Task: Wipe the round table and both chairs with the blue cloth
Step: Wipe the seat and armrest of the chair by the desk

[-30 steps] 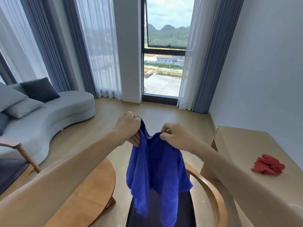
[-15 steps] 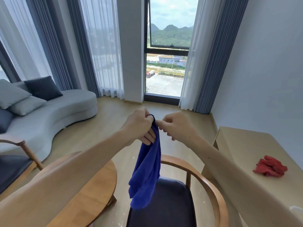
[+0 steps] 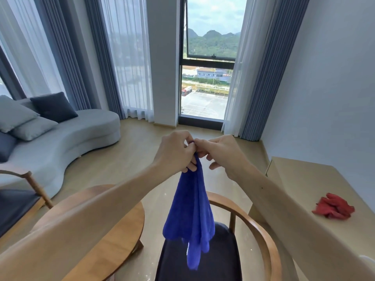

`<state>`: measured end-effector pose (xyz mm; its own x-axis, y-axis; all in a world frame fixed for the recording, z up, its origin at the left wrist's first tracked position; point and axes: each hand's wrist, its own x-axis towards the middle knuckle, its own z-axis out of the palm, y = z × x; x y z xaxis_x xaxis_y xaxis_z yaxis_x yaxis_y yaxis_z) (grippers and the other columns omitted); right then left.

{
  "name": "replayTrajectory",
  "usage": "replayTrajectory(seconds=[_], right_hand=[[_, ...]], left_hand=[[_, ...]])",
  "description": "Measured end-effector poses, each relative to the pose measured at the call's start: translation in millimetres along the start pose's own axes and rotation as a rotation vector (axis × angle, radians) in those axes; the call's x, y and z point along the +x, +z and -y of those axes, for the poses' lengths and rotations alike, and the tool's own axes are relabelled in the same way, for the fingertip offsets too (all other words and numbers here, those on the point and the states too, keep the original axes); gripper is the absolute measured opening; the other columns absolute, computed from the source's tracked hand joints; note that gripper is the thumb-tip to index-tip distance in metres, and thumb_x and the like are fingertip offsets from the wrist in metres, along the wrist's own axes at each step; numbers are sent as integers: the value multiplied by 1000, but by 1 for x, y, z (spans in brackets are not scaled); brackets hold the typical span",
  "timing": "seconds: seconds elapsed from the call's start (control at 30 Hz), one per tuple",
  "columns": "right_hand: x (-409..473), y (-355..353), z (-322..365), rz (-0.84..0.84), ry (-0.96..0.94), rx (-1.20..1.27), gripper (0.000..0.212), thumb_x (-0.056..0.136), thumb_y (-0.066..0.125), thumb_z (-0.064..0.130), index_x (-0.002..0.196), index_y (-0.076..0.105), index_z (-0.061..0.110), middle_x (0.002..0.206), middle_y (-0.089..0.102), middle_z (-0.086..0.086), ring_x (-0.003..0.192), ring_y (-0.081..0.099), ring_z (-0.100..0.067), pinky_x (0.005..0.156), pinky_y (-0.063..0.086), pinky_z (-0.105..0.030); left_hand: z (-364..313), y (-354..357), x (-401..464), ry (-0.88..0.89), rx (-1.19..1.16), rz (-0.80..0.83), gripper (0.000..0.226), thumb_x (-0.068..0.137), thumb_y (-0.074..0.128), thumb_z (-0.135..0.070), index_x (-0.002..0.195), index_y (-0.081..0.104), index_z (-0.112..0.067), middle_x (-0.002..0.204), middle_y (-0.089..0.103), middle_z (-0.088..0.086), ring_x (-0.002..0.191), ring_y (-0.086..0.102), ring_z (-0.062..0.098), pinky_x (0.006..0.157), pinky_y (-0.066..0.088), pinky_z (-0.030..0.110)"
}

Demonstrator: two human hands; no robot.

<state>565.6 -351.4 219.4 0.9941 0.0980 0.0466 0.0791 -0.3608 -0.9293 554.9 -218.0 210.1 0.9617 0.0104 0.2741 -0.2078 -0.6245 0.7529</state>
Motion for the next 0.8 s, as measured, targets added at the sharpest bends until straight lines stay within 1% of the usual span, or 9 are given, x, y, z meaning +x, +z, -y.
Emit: replayTrajectory(seconds=[0.2,0.27,0.33,0.4,0.43,0.53,0.6,0.7,0.8], right_hand=[[2,2,-4,-65,164,199,25,87,68,30,85,74,5,75,66,-4,67,55,-12,52,47,-23],[4,-1,-4,-78,178,226,18,87,67,20,86,74,3,73,64,-5,65,55,-13,52,46,-24],[5,-7,-3,-97,170,209,14,85,65,13,83,73,2,70,64,-5,65,55,-13,55,45,-26],[7,-13,1,-112,144,148,14,85,62,12,77,70,4,69,64,-4,66,56,-13,61,46,-28],[7,-16,4,-115,126,112,15,86,61,12,74,69,6,70,64,-4,67,57,-13,64,47,-28],[9,-26,15,-102,84,38,18,88,59,11,71,64,11,71,63,-2,68,57,-11,67,46,-27],[11,-32,21,-101,61,27,15,88,58,10,73,64,10,71,62,-2,67,58,-11,66,46,-26],[15,-38,28,-115,33,13,10,88,58,10,81,65,9,73,63,-2,66,58,-11,65,46,-25],[19,-44,34,-129,13,19,9,88,59,11,83,66,7,73,64,-3,64,59,-12,63,47,-25]], left_hand=[[-5,10,-3,91,23,-14,12,97,54,-17,94,63,-9,64,70,2,52,68,11,56,60,28],[-8,9,-6,47,-114,68,9,95,57,-15,100,63,-9,68,73,5,57,71,15,58,61,34],[-10,5,-8,-32,-294,181,16,94,56,-10,109,61,-13,76,74,8,64,73,22,62,62,40],[-4,0,-8,-106,-405,271,27,94,53,-7,116,57,-22,81,75,9,68,73,28,60,61,40],[5,-2,-7,-133,-406,279,25,95,52,-8,114,55,-23,81,75,9,67,72,30,56,59,38],[55,0,-5,-270,-242,205,9,96,49,-10,100,57,-12,71,73,10,56,69,28,46,52,31],[99,8,-9,-415,-105,213,10,96,48,-10,94,58,-6,70,70,8,55,65,23,48,53,31],[148,28,-23,-572,47,318,16,99,46,-20,98,58,-10,87,70,5,75,65,19,66,57,31],[171,50,-31,-642,90,382,23,101,42,-29,105,56,-12,106,66,8,95,63,22,82,56,35]])
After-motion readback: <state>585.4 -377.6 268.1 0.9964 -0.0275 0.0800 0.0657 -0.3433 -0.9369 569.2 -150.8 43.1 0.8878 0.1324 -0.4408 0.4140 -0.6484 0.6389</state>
